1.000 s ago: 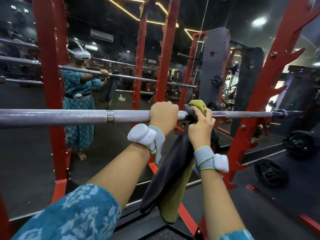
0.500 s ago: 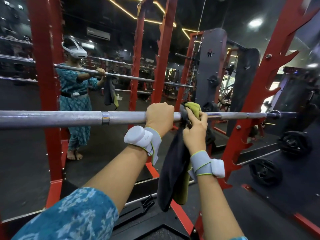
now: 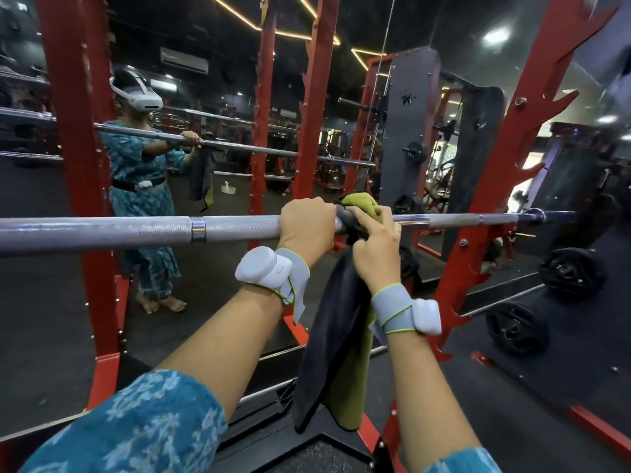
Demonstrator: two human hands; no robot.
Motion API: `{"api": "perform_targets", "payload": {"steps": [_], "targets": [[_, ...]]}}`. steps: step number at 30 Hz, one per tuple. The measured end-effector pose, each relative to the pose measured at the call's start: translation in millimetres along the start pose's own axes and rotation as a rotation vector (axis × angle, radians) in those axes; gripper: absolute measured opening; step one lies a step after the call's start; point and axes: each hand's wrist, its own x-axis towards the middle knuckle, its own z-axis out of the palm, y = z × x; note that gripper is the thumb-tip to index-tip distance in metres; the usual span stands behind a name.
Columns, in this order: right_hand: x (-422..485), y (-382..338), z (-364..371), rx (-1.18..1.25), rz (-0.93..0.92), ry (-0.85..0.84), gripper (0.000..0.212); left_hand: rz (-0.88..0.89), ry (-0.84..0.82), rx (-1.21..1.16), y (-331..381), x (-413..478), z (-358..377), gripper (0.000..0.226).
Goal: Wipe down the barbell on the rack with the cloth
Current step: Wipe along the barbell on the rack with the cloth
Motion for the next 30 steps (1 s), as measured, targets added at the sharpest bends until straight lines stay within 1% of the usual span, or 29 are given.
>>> {"api": "perform_targets", "payload": {"steps": [2, 5, 7, 9, 12, 15, 19, 21, 22, 25, 28, 30], "targets": [[8, 8, -5, -0.02, 0.038, -0.018, 0.065, -0.001, -0.002, 0.015, 0, -1, -1, 0.023], [8, 19, -6, -0.035, 0.145, 0.024, 0.068, -0.022, -0.031, 0.006, -2, 0, -2, 0.022], [0, 23, -5, -0.022, 0.171, 0.057, 0.071, -0.031, -0.043, -0.018, 0, 3, -2, 0.022], [-5, 24, -1, -0.021, 0.12, 0.068, 0.072, -0.026, -0.045, -0.031, 7, 7, -2, 0.023], [-3, 19, 1, -0.033, 0.031, 0.033, 0.071, -0.009, -0.064, -0.068, 18, 14, -1, 0.026], [13, 23, -4, -0.051, 0.021, -0.007, 0.067, -0.004, -0.098, -0.091, 29, 25, 1, 0.027], [34, 54, -12, -0.1, 0.12, -0.001, 0.064, 0.003, -0.117, -0.104, 50, 39, 6, 0.026], [32, 67, -13, -0.066, 0.198, 0.047, 0.068, 0.005, -0.118, -0.111, 58, 43, 9, 0.026], [29, 72, -12, -0.057, 0.206, 0.07, 0.069, 0.005, -0.113, -0.113, 64, 46, 10, 0.025], [20, 73, -8, -0.05, 0.142, 0.094, 0.07, 0.022, -0.089, -0.119, 74, 54, 17, 0.024], [26, 74, -9, -0.024, 0.025, 0.065, 0.07, 0.009, -0.058, -0.131, 84, 64, 25, 0.021], [37, 77, -13, -0.019, 0.01, 0.036, 0.067, -0.004, -0.059, -0.105, 84, 66, 26, 0.023]]}}
